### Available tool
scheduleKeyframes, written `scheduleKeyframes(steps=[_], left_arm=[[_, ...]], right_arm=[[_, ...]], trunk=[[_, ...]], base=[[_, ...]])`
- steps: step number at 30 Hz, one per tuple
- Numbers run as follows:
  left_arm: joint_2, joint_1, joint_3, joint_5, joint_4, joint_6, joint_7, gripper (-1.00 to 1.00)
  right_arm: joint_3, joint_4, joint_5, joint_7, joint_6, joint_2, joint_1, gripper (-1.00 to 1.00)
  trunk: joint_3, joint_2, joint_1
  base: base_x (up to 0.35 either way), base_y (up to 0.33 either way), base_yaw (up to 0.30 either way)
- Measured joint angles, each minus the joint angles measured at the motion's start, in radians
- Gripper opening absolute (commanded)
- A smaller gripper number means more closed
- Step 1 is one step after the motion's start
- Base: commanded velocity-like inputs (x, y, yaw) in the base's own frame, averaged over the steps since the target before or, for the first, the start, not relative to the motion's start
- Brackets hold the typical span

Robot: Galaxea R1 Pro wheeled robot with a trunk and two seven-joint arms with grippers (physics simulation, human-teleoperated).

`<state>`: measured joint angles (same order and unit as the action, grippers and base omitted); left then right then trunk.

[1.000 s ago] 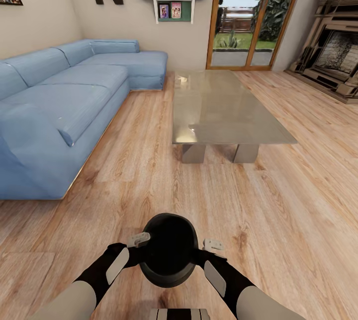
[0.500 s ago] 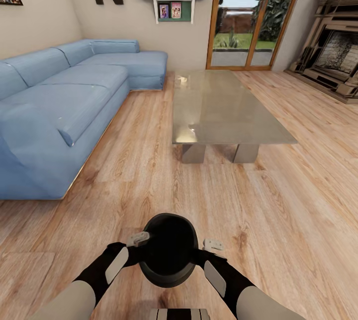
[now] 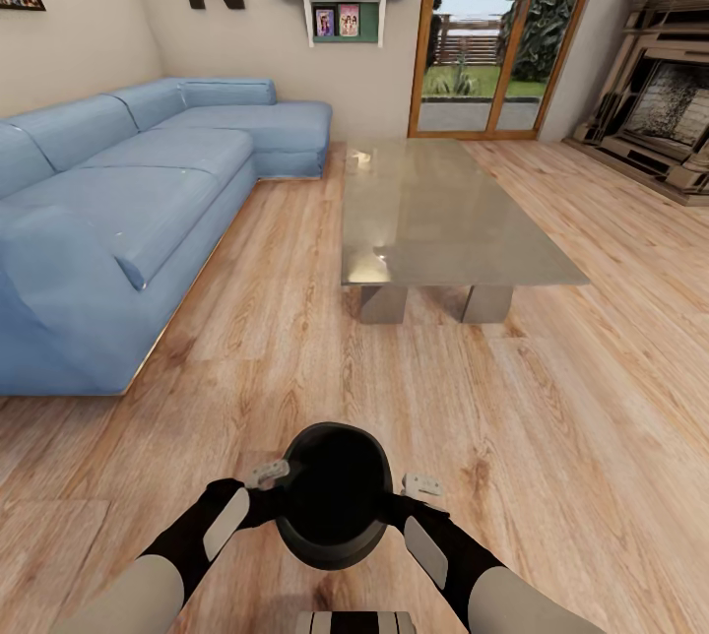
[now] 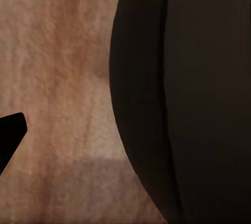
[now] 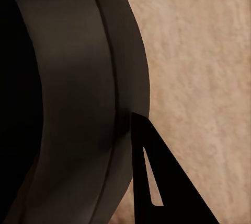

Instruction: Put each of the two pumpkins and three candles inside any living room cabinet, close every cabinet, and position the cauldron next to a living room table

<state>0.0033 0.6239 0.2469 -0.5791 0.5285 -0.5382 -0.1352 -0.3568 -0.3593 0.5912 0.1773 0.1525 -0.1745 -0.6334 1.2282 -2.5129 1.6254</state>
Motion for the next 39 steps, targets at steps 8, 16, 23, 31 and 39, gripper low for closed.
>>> scheduleKeyframes(steps=[8,16,23,31,39], left_arm=[[-0.001,0.000,-0.001,-0.008,0.007,-0.008,-0.025,-1.00],[0.000,0.000,-0.001,-0.006,0.007,-0.010,-0.024,-1.00],[-0.001,0.000,-0.001,-0.006,0.008,-0.010,-0.024,-1.00],[0.001,0.000,-0.001,0.001,0.014,-0.011,-0.018,-1.00],[0.001,0.000,-0.003,0.004,0.014,-0.011,-0.016,-1.00]], right_arm=[[0.000,0.000,0.000,0.000,0.000,0.000,0.000,-1.00],[0.000,0.000,-0.001,0.000,0.000,0.000,0.000,-1.00],[-0.003,0.002,0.005,0.001,-0.004,0.000,0.000,-1.00],[-0.001,0.002,0.008,0.000,-0.007,0.000,0.001,-1.00],[-0.002,0.002,0.009,0.000,-0.008,0.000,0.001,-1.00]], trunk=[[0.000,0.000,0.000],[0.000,0.000,0.000],[0.000,0.000,0.000],[0.000,0.000,0.000],[0.000,0.000,0.000]], base=[[0.000,0.000,0.000],[0.000,0.000,0.000],[0.000,0.000,0.000],[0.000,0.000,0.000],[0.000,0.000,0.000]])
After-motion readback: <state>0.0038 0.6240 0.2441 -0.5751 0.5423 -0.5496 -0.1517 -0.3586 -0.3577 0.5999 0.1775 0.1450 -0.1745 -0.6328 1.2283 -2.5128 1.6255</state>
